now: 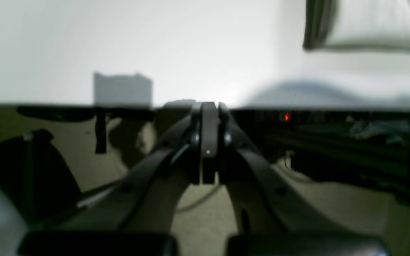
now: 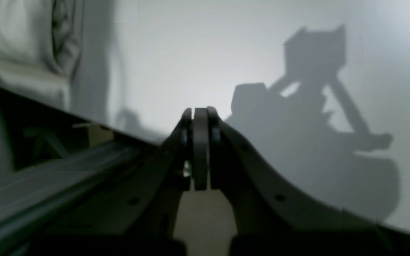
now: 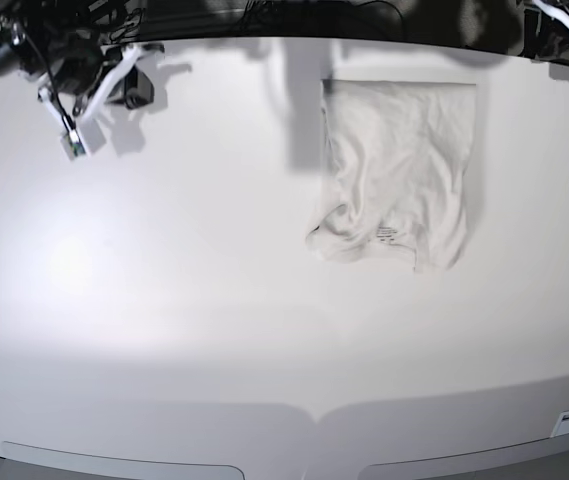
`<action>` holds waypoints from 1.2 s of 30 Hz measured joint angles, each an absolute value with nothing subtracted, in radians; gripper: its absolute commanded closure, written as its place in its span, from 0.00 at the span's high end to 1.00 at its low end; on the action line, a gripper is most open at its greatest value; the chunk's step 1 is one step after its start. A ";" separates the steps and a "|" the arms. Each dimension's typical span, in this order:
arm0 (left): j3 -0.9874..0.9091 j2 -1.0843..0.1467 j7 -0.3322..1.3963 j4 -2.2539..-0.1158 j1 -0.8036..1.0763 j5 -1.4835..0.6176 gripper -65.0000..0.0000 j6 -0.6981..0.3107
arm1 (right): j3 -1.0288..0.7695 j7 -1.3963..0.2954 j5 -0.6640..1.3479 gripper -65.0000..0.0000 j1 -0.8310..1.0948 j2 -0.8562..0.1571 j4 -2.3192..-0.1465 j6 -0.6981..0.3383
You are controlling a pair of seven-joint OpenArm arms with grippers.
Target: Fold the T-shirt properly
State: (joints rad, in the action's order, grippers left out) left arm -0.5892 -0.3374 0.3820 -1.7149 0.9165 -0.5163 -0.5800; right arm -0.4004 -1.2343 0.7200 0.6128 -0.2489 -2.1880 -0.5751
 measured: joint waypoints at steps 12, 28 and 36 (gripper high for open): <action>-0.590 -0.283 0.368 -1.714 1.042 -0.464 0.00 -0.603 | -0.434 -1.003 0.717 0.00 1.039 -0.252 -2.188 -0.619; -0.535 -0.191 0.004 -0.992 0.823 -0.104 0.00 -0.640 | -0.289 -0.706 0.308 0.00 0.909 -0.257 -1.499 -0.628; -0.537 -0.186 -0.212 -0.596 0.624 0.047 0.00 -0.626 | -0.257 -0.548 0.142 0.00 0.641 -0.261 -1.032 -0.622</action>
State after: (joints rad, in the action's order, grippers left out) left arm -0.5365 -0.1864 -0.2123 -0.5964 0.6243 0.0471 -0.6262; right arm -0.2569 -0.5476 0.1421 0.6415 -0.2607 -1.0325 -0.6216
